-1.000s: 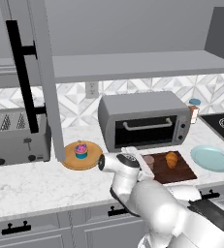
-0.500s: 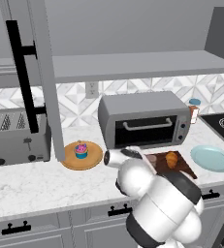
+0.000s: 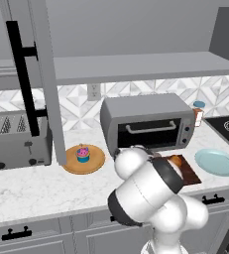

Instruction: From the different types of pastries on the counter, select a croissant and place it on the cutting board. Then retrieve a jar of jam from the cabinet and place it alongside the croissant on the cutting board.

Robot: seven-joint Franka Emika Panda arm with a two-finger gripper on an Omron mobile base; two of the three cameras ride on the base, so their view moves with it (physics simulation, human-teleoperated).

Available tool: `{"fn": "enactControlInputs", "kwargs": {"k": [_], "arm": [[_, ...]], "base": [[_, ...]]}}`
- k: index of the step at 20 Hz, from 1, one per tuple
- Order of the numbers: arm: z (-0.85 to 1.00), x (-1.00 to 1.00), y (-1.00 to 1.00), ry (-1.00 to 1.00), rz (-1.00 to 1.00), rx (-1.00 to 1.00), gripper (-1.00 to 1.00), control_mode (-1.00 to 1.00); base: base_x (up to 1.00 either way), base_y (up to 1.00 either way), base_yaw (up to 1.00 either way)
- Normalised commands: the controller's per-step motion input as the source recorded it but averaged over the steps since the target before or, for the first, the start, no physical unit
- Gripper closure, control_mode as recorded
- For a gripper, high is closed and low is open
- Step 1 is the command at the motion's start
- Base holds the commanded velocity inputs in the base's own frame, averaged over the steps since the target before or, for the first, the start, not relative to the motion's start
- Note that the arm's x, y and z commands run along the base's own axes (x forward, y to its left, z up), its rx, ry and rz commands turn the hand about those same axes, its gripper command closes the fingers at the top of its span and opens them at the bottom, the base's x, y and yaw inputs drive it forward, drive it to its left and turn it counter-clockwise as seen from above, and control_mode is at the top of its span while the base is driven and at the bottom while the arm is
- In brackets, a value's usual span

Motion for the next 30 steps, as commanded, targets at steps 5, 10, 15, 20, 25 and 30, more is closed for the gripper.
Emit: {"fn": "enactControlInputs", "kwargs": {"k": [5,10,15,20,25,30], "arm": [[-0.51,-0.24,-0.51,-0.26,0.01,0.00,-1.00,-1.00],[-0.42,-0.74,-0.36,-0.22,0.00,0.00,-1.00,-1.00],[-0.03,-1.00,-0.05,-0.21,0.00,0.03,-1.00,-1.00],[0.00,-0.91,0.00,-0.10,0.00,0.03,-1.00,-1.00],[0.00,-0.32,-0.11,0.00,0.00,0.00,-1.00,-1.00],[-0.50,0.32,-0.36,0.10,-0.04,-0.02,-1.00,-1.00]], "base": [[0.00,0.00,0.00],[0.00,0.00,0.00],[0.00,0.00,0.00],[0.00,0.00,0.00],[0.00,0.00,0.00],[0.00,0.00,0.00]]}}
